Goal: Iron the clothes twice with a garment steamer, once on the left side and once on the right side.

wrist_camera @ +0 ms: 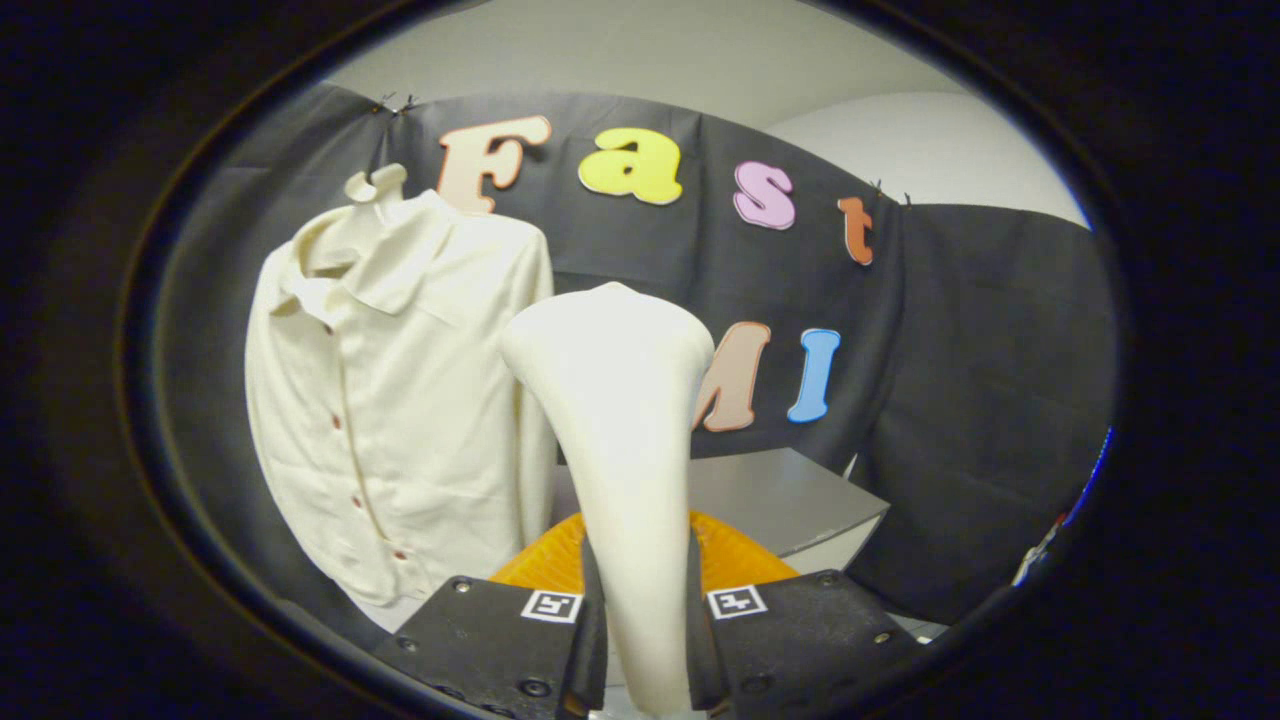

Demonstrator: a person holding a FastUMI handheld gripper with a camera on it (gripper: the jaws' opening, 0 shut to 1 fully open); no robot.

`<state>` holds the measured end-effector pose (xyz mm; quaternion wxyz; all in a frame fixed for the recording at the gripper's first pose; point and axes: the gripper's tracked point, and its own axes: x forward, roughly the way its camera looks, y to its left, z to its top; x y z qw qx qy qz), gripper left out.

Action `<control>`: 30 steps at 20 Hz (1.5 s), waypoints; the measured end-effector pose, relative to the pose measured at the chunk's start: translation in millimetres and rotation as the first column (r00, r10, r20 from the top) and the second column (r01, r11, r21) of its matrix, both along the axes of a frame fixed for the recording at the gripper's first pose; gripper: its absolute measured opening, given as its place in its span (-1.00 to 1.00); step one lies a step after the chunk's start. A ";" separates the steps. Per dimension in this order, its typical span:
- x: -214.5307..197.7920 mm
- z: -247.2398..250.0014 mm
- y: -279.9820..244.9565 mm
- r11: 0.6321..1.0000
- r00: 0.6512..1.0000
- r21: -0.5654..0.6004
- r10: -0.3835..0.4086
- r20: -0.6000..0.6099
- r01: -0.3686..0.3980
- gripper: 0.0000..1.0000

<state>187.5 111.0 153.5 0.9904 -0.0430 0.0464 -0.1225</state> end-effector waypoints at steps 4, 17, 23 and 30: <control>-36.1 7.4 77.0 0.995 0.994 0.032 0.088 0.065 -0.090 -0.38; 11.5 -56.5 222.1 0.970 0.969 0.006 0.245 -0.019 -0.245 -0.38; 57.2 -74.3 268.4 0.955 0.950 -0.001 0.296 -0.104 -0.298 -0.38; 86.8 -94.3 305.6 0.950 0.941 0.048 0.312 -0.134 -0.308 -0.38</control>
